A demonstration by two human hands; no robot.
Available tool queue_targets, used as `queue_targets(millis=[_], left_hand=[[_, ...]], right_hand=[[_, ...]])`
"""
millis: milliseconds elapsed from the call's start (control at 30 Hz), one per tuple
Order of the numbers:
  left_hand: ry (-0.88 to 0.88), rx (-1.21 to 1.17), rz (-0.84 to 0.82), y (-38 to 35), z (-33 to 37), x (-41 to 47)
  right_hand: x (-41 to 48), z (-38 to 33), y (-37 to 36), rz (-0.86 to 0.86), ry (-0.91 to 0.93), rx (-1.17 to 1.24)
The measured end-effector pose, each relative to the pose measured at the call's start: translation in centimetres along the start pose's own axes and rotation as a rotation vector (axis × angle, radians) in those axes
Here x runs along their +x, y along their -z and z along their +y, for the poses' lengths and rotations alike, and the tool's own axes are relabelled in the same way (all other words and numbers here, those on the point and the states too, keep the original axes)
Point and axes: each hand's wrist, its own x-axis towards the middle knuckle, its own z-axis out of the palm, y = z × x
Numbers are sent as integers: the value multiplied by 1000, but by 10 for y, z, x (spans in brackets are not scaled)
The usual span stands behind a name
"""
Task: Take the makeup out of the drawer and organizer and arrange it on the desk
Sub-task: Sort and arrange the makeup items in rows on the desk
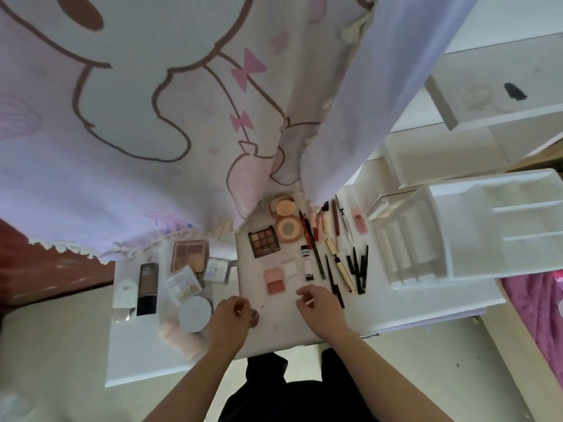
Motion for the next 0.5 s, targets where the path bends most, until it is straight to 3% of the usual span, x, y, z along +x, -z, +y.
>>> queue_targets(millis=[233, 400, 500], left_hand=[[62, -83, 37, 32, -62, -14], [95, -172, -7, 41, -76, -18], [109, -218, -9, 46, -78, -16]], right_hand=[[2, -46, -59, -265, 221, -385], [3, -49, -83, -214, 243, -487], [3, -48, -85, -162, 203, -380]])
